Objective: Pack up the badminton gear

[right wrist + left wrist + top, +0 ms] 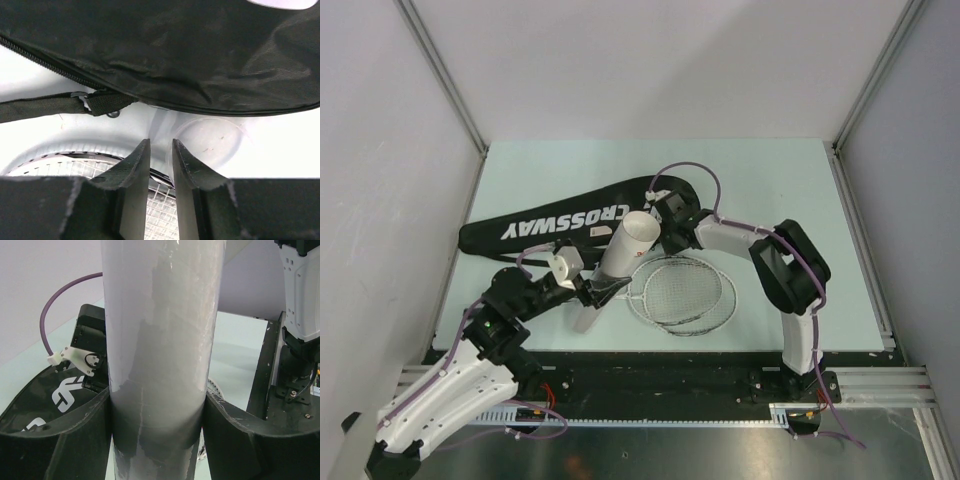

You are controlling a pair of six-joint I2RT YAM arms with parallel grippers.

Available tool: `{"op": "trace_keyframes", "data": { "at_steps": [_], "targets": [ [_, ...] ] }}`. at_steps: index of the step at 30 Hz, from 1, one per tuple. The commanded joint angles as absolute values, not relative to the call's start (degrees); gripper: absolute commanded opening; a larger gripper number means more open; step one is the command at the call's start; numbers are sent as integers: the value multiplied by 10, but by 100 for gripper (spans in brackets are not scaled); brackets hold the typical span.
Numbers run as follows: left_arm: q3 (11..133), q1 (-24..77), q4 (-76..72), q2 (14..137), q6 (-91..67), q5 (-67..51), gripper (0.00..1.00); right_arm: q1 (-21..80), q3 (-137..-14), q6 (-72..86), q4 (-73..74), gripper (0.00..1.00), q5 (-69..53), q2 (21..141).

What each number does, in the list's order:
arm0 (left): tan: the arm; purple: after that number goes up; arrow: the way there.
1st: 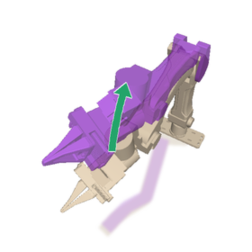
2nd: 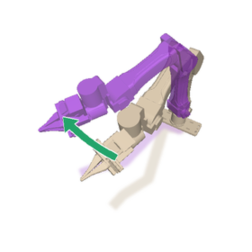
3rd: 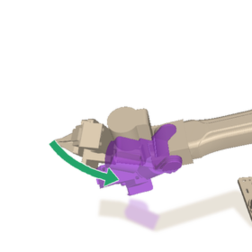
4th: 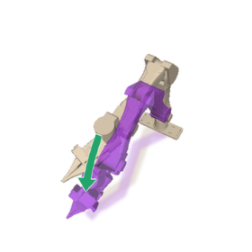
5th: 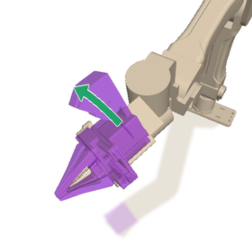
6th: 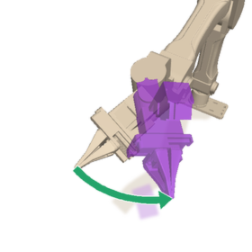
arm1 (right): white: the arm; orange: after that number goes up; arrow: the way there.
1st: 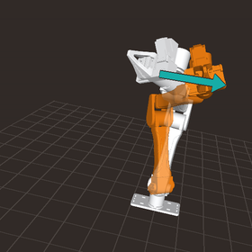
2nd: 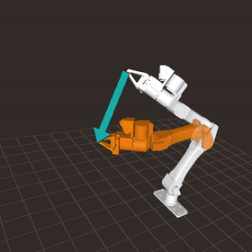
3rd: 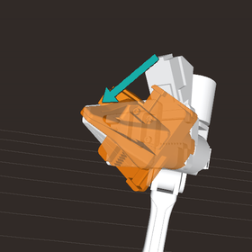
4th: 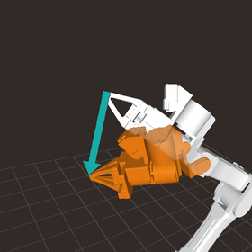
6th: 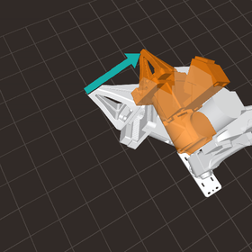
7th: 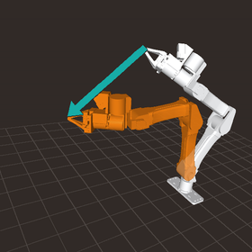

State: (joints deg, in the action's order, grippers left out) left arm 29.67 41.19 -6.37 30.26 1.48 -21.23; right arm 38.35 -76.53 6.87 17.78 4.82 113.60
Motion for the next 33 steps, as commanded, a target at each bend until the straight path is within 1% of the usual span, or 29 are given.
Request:
{"op": "trace_keyframes", "data": {
  "at_steps": [1, 3, 4, 6, 7, 10, 12, 14, 15, 16, 17, 18, 19, 20, 21, 22, 24, 25, 28, 29, 33],
  "targets": [
    [301, 410, -111, 303, 23, -227, 0, 395, -785, 59, 188, 26, 89, 1150],
    [300, 410, -111, 301, 24, -224, 0, 400, -785, 59, 187, 22, 106, 1151],
    [299, 410, -112, 302, 24, -223, 0, 402, -785, 58, 188, 15, 132, 1149],
    [298, 410, -112, 303, 25, -221, 0, 407, -785, 56, 192, 8, 163, 1130],
    [297, 410, -112, 305, 25, -220, 0, 408, -785, 56, 196, 1, 176, 1117],
    [298, 410, -112, 315, 24, -223, 0, 403, -771, 57, 197, 0, 181, 1055],
    [299, 410, -113, 321, 24, -229, 1, 393, -763, 66, 202, 0, 168, 1019],
    [298, 410, -113, 328, 25, -236, 0, 382, -745, 88, 213, 0, 134, 956],
    [299, 410, -113, 332, 25, -249, 0, 364, -737, 97, 216, 0, 89, 932],
    [300, 410, -113, 339, 28, -258, 1, 350, -716, 107, 218, 0, 59, 876],
    [301, 410, -113, 345, 35, -272, 0, 336, -702, 129, 218, 0, 19, 847],
    [304, 411, -113, 351, 46, -307, 0, 303, -689, 138, 217, 0, -88, 819],
    [308, 410, -107, 360, 58, -333, 0, 288, -659, 146, 211, 0, -146, 757],
    [313, 410, -90, 368, 80, -351, 0, 275, -649, 156, 210, 0, -196, 730],
    [322, 410, -84, 373, 86, -379, 0, 266, -640, 158, 213, 0, -272, 701],
    [327, 410, -76, 389, 96, -394, 0, 260, -637, 154, 234, 0, -299, 658],
    [349, 410, -42, 404, 124, -426, 1, 261, -636, 141, 257, 0, -356, 612],
    [355, 410, -38, 412, 127, -438, 0, 262, -636, 141, 276, 0, -366, 569],
    [360, 410, -38, 427, 134, -453, 0, 262, -636, 169, 285, 0, -410, 513],
    [359, 410, -39, 434, 134, -452, 0, 265, -635, 177, 281, 0, -443, 486],
    [352, 410, -39, 441, 141, -459, 0, 304, -635, 213, 270, 0, -461, 459]
  ]
}}
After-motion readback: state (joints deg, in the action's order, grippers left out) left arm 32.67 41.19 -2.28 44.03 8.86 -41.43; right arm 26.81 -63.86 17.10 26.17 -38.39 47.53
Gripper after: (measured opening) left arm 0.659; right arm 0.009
